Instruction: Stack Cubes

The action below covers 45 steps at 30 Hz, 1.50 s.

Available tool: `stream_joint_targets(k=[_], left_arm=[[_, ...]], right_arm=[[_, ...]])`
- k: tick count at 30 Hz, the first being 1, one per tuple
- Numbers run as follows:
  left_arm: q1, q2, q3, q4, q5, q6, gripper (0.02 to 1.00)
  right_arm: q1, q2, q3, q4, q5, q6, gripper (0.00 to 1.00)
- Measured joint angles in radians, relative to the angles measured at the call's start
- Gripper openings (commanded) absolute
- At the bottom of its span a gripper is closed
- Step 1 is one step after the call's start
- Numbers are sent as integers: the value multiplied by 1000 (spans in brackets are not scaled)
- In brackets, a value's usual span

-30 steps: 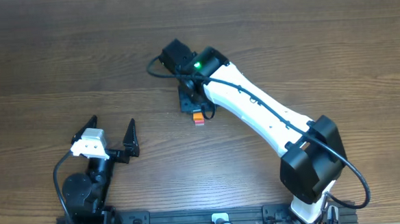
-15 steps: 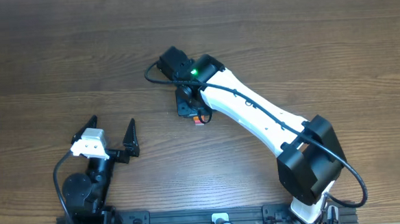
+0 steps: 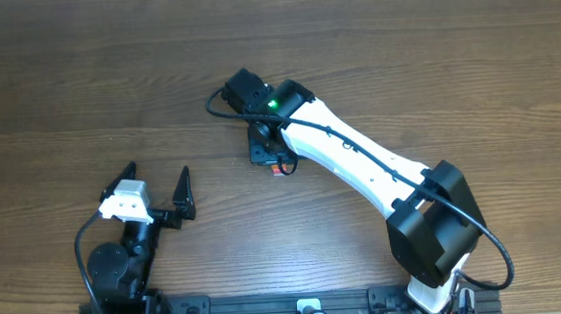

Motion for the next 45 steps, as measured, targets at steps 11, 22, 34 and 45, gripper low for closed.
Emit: stream_joint_targets(k=[11,22,34,45], left_arm=[[0,0,0,0,0,0,1000],[0,0,0,0,0,0,1000],[0,0,0,0,0,0,1000],[0,0,0,0,0,0,1000]], right_arm=[[0,0,0,0,8,43,12],[0,0,0,0,11,45,12],[0,1,0,0,11,48,12],[3,29,0,6,15,48,9]])
